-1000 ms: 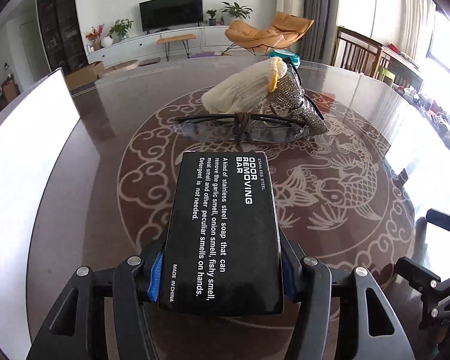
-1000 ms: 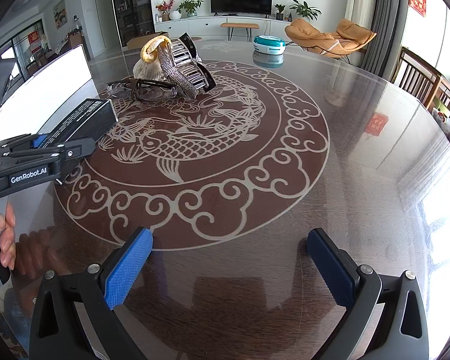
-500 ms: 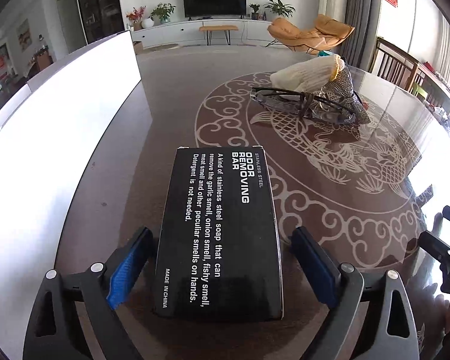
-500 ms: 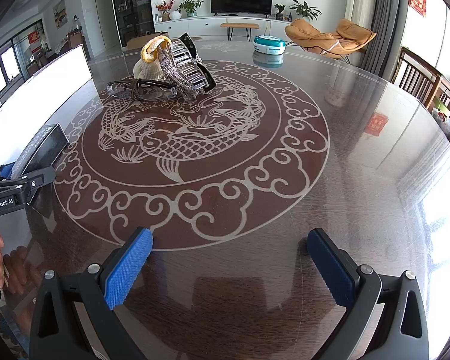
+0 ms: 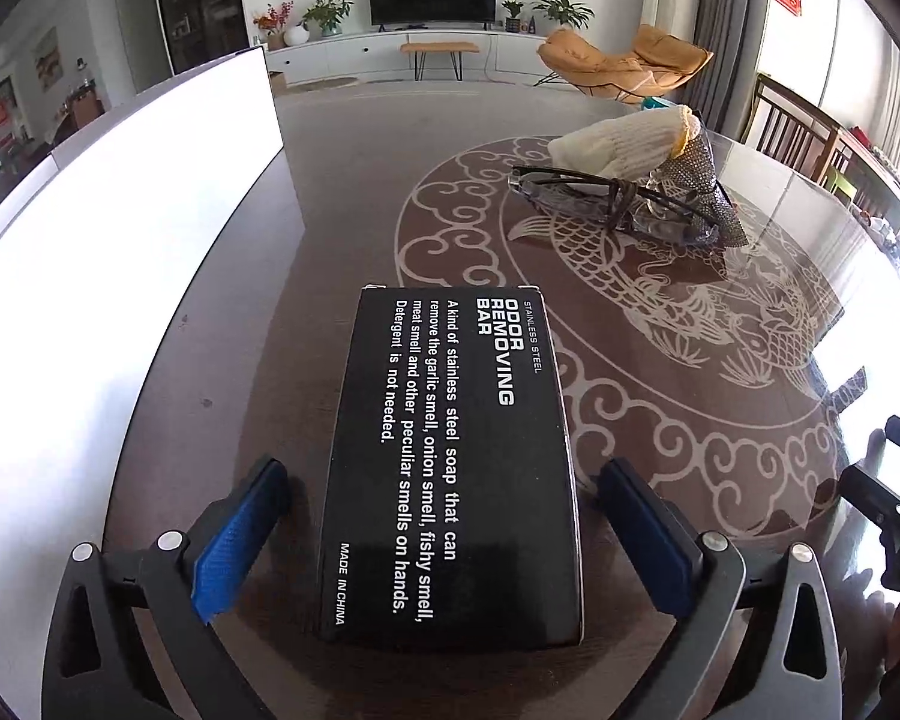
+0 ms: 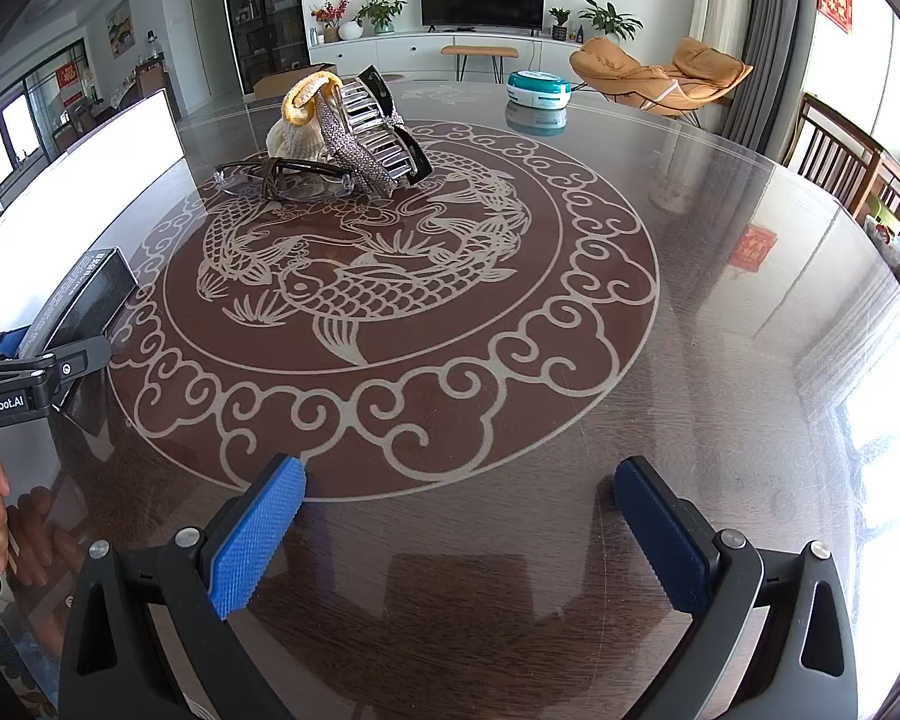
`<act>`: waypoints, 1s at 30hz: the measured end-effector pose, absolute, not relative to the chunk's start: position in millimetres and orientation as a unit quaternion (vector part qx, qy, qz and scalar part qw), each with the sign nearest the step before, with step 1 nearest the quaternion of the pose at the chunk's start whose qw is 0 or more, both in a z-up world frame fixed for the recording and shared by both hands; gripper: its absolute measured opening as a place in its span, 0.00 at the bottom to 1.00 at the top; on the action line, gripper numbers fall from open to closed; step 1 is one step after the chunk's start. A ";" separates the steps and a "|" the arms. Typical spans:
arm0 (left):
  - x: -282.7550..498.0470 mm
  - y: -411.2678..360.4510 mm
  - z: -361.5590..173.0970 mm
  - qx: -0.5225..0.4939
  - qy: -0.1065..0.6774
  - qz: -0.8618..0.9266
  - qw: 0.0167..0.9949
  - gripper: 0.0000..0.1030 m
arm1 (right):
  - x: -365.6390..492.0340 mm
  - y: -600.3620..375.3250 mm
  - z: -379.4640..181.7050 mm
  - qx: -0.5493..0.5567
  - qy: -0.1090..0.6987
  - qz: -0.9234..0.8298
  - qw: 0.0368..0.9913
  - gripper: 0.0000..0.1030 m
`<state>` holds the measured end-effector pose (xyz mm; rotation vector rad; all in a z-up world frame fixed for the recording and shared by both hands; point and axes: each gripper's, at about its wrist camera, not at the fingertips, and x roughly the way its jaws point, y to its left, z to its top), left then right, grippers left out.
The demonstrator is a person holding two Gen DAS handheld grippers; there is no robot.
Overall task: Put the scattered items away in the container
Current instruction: 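Move the right gripper toward the clear eyeglasses while the left gripper holds the box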
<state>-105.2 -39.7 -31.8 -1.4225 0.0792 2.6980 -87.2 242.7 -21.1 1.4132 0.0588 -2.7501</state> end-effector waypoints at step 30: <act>-108.2 -42.7 -26.7 -0.462 0.043 0.882 0.078 1.00 | -105.7 235.4 -21.8 0.459 0.025 -0.887 0.038 1.00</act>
